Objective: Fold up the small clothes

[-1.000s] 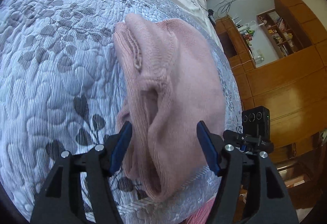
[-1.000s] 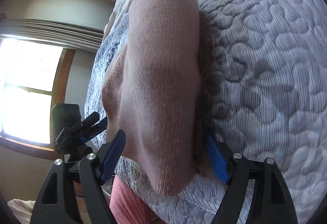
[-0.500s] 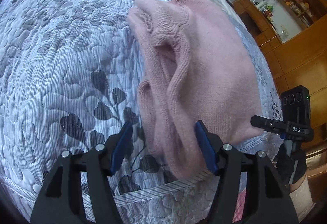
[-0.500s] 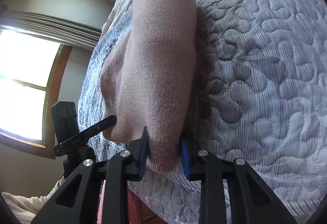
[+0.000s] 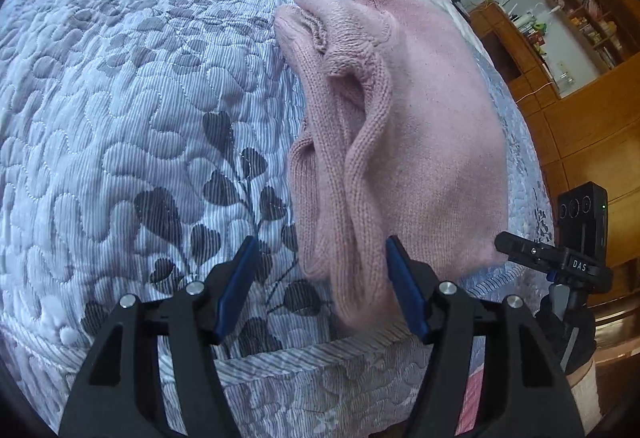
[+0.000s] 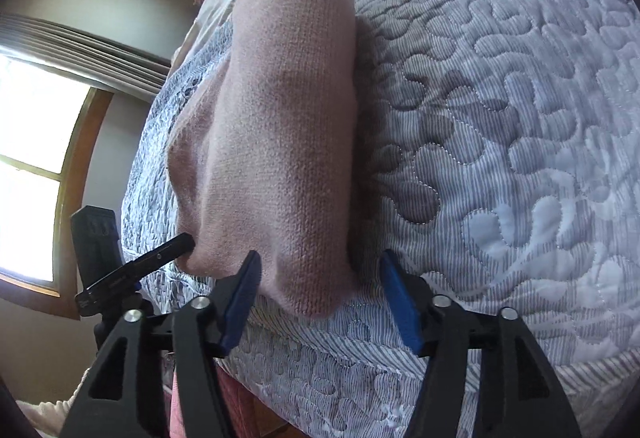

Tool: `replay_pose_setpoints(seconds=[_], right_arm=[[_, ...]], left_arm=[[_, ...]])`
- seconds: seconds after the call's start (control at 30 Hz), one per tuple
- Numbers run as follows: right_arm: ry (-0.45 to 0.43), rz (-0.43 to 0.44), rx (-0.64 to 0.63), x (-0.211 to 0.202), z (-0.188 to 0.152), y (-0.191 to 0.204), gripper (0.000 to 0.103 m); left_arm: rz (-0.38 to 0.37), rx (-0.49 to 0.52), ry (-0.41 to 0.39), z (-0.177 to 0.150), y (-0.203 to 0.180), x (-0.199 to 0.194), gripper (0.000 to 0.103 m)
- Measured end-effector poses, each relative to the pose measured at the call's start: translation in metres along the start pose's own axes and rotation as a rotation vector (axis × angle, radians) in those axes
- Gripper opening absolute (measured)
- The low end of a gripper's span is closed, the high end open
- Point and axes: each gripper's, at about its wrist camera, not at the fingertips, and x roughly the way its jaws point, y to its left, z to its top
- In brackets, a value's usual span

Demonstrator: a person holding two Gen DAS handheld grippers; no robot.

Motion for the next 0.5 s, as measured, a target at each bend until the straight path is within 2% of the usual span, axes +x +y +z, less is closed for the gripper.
replay_pose_setpoints(seconds=[0.17,0.27,0.43,0.5], right_arm=[[-0.038,-0.139,-0.056,-0.025,-0.014,0.020,0.084],[-0.055,-0.219,-0.093,-0.035,-0.023,0.033,0.088],[-0.076,-0.328,-0.135,-0.050,-0.037,0.055,0.089],[-0.082,-0.346,-0.143,-0.055,-0.043,0.060,0.089]], left_arm=[[0.059,-0.001,-0.024,-0.017,-0.014,-0.027,0.073],[0.098,0.012,-0.040,-0.029,-0.025,-0.041,0.077],[0.162,0.033,-0.052,-0.042,-0.047,-0.060,0.080],[0.177,0.045,-0.050,-0.045,-0.056,-0.066,0.080]])
